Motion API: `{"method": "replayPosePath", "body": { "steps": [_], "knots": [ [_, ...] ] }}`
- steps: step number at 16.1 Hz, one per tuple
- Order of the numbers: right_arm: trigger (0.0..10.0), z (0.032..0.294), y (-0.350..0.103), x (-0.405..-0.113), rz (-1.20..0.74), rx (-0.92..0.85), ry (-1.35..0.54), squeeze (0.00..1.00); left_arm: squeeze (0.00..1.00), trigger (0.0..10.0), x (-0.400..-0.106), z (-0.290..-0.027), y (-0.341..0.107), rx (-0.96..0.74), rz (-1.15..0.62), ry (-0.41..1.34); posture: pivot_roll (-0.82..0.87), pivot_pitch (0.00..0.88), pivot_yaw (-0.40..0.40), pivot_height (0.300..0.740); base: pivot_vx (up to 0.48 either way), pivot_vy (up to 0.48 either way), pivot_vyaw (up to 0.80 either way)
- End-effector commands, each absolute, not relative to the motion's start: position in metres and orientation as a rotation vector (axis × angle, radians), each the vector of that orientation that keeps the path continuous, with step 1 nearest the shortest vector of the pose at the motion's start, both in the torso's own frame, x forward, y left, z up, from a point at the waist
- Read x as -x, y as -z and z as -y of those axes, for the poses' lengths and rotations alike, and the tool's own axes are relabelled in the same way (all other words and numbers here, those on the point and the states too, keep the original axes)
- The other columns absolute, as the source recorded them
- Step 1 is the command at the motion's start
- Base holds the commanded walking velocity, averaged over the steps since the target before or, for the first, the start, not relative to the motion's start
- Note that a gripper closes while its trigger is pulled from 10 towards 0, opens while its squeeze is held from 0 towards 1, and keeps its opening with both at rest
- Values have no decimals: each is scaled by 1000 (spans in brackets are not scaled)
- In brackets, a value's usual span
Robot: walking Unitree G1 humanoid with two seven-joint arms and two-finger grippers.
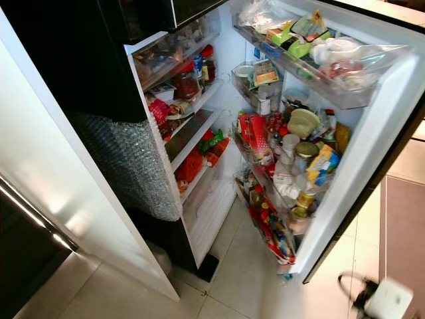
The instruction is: Restocking fridge
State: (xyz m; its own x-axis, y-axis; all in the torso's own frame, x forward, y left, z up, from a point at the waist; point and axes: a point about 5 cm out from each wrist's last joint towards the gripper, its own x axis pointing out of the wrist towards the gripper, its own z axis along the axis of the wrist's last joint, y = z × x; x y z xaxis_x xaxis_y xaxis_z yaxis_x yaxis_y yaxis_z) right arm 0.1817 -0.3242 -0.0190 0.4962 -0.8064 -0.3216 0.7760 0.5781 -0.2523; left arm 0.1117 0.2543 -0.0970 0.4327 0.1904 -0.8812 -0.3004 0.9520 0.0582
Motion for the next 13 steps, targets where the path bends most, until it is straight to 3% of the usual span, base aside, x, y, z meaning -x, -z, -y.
{"method": "replayPosePath", "body": {
  "steps": [1,6,13],
  "knots": [
    [10000,330,3,-196,-336,98,976,0,0,10000,-111,-258,96,101,-1084,-317,-68,0,56,740,0,0,0],
    [10000,333,-30,-231,-191,66,963,0,0,10000,-111,-259,96,84,-1090,-303,-79,0,57,740,0,0,0],
    [10000,303,-65,-279,-32,82,769,0,0,10000,-111,-260,95,67,-1090,-285,-79,0,62,740,0,0,0]
  ]
}}
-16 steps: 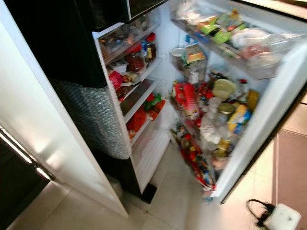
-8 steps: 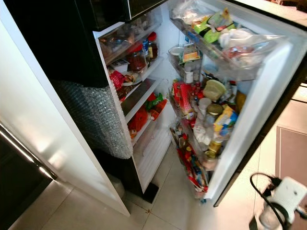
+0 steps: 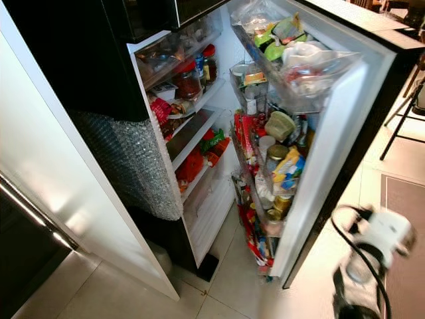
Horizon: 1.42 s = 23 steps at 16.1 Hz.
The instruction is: Restocking fridge
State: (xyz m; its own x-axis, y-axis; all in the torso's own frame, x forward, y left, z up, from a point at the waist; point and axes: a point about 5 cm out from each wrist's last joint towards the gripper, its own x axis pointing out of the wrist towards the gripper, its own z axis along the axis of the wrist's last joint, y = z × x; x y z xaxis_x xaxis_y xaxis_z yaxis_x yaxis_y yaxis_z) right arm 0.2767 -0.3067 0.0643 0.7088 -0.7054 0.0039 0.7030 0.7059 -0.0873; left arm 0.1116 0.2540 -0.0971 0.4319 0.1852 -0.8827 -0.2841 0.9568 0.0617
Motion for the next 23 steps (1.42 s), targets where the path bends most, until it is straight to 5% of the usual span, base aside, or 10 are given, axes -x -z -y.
{"method": "replayPosePath", "body": {
  "steps": [1,13,23],
  "knots": [
    [10000,295,-69,-286,-21,104,709,0,0,10000,-112,-260,95,68,-1089,-286,-78,0,61,740,0,0,0],
    [10000,196,-95,-327,80,201,2,0,0,10000,-114,-260,95,77,-1083,-297,-71,0,58,740,0,0,0],
    [10000,182,-98,-324,82,170,-136,0,0,10000,-114,-259,95,82,-1081,-299,-72,0,57,740,0,0,0]
  ]
}}
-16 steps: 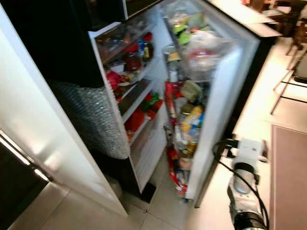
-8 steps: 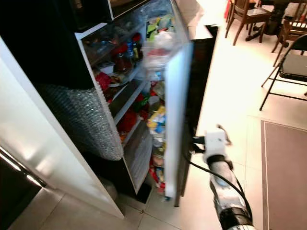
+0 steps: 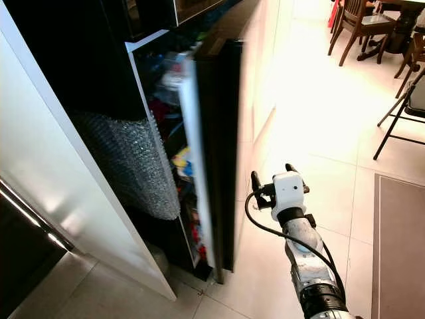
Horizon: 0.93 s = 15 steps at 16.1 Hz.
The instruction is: Restocking fridge
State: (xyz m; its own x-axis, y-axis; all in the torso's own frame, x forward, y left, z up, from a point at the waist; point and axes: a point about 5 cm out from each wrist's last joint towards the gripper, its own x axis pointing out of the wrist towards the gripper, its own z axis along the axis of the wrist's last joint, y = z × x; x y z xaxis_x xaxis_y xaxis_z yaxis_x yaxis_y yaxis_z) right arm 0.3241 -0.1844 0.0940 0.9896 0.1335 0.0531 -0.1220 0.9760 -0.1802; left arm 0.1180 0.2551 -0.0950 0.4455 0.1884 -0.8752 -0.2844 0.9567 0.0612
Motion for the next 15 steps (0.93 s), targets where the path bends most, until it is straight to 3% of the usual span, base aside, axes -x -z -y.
{"method": "replayPosePath", "body": {
  "steps": [1,15],
  "knots": [
    [10000,181,-98,-324,81,165,-141,0,0,10000,-114,-259,95,82,-1082,-299,-72,0,57,740,0,0,0],
    [10000,153,-96,-318,71,100,-357,0,0,10000,-115,-260,94,79,-1080,-300,-68,0,59,740,0,0,0]
  ]
}}
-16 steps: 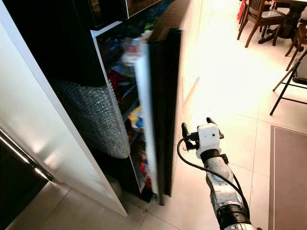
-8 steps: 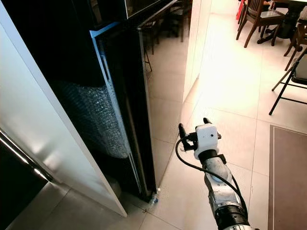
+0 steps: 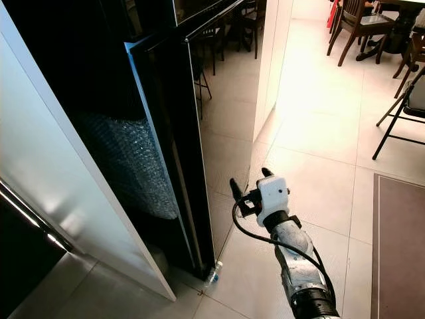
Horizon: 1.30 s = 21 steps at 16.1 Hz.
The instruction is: Restocking fridge
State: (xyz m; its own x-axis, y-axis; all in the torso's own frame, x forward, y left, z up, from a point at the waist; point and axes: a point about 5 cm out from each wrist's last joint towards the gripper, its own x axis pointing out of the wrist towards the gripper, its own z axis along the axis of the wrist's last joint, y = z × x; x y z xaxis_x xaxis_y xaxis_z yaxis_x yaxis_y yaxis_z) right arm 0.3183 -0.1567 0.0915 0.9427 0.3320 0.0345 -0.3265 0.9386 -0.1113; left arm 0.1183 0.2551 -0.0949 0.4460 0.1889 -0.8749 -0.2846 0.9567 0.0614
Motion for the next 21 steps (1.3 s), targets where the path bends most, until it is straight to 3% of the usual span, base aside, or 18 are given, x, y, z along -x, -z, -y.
{"method": "replayPosePath", "body": {
  "steps": [1,2,7,10,13,15,17,19,21],
  "knots": [
    [10000,156,-94,-318,56,111,-329,0,0,10000,-115,-260,94,80,-1080,-299,-67,0,58,740,0,0,0],
    [10000,160,-93,-319,46,109,-302,0,0,10000,-115,-260,95,80,-1080,-300,-67,0,57,740,0,0,0],
    [10000,233,-81,-316,-49,44,110,0,0,10000,-115,-259,95,80,-1080,-297,-70,0,51,740,0,0,0],
    [10000,273,-46,-291,-227,12,294,0,0,10000,-116,-258,95,83,-1081,-296,-71,0,46,740,0,0,0],
    [10000,287,0,-253,-462,-30,397,0,0,10000,-116,-257,95,85,-1080,-296,-75,0,41,740,0,0,0],
    [10000,281,43,-207,-715,-63,413,0,0,10000,-116,-257,95,88,-1080,-296,-67,0,37,740,0,0,0],
    [10000,270,62,-185,-827,-78,372,0,0,10000,-116,-257,95,89,-1080,-298,-68,0,37,740,0,0,0],
    [10000,242,91,-141,-1026,-69,284,0,0,10000,-116,-259,94,70,-1085,-288,-63,0,45,740,0,0,0],
    [10000,224,98,-134,-1042,-140,283,0,0,10000,-115,-261,94,69,-1085,-293,-57,0,49,740,0,0,0]
  ]
}}
